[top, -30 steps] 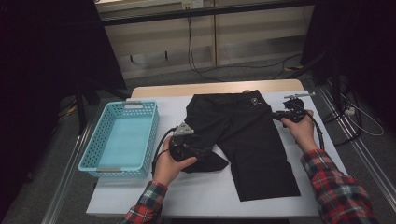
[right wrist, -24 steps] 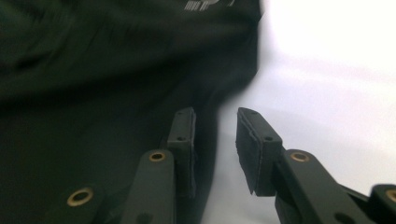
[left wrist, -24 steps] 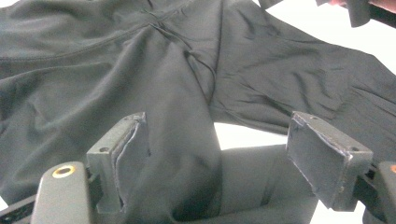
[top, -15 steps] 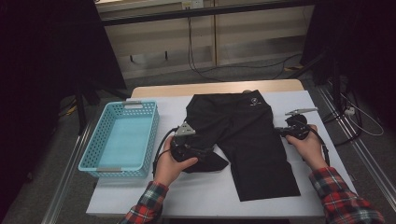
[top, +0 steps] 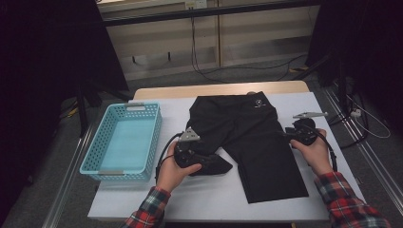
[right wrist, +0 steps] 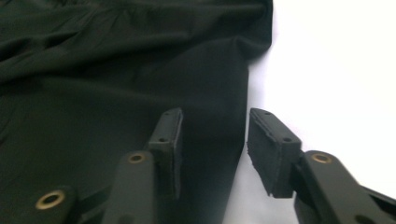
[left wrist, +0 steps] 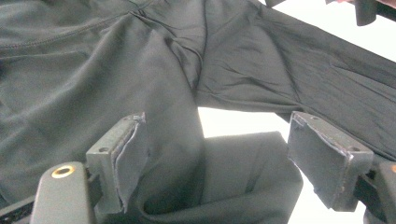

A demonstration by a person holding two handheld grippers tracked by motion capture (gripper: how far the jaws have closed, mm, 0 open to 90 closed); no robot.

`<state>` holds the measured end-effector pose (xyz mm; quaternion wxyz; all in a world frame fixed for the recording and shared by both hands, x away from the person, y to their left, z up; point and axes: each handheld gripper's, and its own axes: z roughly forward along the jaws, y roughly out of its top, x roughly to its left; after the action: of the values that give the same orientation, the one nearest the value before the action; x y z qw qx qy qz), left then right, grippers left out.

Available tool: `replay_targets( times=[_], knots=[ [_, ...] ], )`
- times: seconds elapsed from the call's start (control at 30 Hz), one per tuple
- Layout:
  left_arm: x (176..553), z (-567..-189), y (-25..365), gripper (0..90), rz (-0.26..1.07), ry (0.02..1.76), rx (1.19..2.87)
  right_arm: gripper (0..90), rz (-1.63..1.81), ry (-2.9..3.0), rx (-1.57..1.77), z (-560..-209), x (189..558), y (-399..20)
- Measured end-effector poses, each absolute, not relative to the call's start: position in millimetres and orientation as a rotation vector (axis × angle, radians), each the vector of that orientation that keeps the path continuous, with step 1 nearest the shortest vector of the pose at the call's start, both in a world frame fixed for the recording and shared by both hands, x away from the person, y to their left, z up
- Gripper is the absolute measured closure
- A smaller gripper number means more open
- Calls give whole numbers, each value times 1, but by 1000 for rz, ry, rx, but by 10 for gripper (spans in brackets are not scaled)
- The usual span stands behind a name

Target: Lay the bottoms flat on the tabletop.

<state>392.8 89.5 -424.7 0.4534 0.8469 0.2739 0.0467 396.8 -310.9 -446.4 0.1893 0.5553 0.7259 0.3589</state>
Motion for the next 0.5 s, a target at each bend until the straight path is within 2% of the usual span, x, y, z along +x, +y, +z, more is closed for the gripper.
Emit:
replay_targets(
  times=[0.37, 0.5],
  knots=[
    [393, -421, 94, 211, 132, 673, 2076, 369, 1008, 2034, 1554, -444, 341, -311],
    [397, -421, 96, 204, 142, 673, 2080, 408, 986, 2043, 1567, -447, 327, -315]
  ],
)
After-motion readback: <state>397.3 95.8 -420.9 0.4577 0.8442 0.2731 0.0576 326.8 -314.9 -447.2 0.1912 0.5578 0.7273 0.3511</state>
